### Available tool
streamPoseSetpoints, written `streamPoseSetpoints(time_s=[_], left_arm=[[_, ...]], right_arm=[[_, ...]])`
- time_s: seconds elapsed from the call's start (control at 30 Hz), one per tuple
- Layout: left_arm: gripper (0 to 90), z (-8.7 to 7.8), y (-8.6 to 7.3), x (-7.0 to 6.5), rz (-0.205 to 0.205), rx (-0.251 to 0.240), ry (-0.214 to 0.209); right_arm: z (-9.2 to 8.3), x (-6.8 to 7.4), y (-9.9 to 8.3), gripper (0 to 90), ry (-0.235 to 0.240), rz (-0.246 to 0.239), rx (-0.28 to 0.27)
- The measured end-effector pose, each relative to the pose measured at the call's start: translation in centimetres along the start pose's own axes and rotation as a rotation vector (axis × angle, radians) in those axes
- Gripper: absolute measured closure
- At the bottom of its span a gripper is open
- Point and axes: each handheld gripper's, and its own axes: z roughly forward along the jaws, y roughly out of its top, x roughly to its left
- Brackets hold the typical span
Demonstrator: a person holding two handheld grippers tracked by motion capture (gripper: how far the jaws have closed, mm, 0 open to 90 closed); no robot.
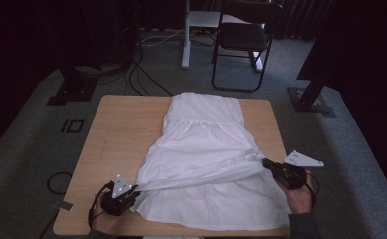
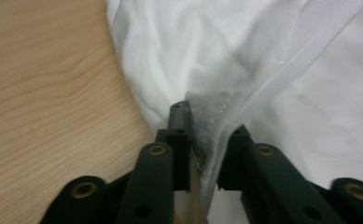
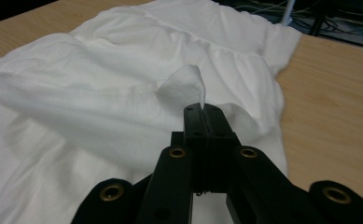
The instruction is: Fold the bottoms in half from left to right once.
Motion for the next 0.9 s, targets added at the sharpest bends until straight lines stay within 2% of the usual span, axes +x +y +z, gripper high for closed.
streamPoseSetpoints(time_s=[0.07,0.13,0.27,0.4,0.47,0.53,0.63,0.7,0.77,0.9], left_arm=[[82.7,-0.8,-0.1,-0.1,0.002,-0.04,-0.031],[82.8,-1.4,-0.2,-0.3,0.004,-0.058,-0.047],[80.6,-1.9,-0.3,-0.6,0.013,-0.065,-0.083],[72.1,-2.0,-0.3,-0.8,0.014,-0.069,-0.111],[64.8,-2.1,-0.3,-0.9,0.019,-0.072,-0.111],[60.2,-2.2,-0.4,-0.8,0.015,-0.073,-0.121],[56.3,-2.2,-0.4,-0.8,0.019,-0.076,-0.132],[54.7,-2.2,-0.4,-0.8,0.013,-0.075,-0.128],[53.4,-2.2,-0.4,-0.6,0.007,-0.078,-0.128],[52.1,-2.2,-0.1,-0.3,-0.014,-0.101,-0.139]], right_arm=[[-1.2,-0.3,-0.9,89.4,-0.015,0.012,-0.008],[-2.4,-0.6,-1.8,89.4,-0.034,0.023,-0.016],[-4.6,-1.1,-3.5,89.6,-0.042,0.061,-0.052],[-6.0,-1.5,-5.4,89.6,-0.073,0.104,-0.057],[-6.7,-1.8,-6.4,89.6,-0.084,0.133,-0.066],[-7.1,-2.1,-7.4,89.5,-0.099,0.15,-0.057],[-7.0,-2.5,-9.3,88.0,-0.102,0.17,0.002],[-6.7,-2.6,-10.5,81.0,-0.093,0.178,0.066],[-6.9,-2.6,-11.4,67.5,-0.158,0.186,0.102],[-7.4,-2.8,-11.1,54.6,-0.146,0.22,0.044]])
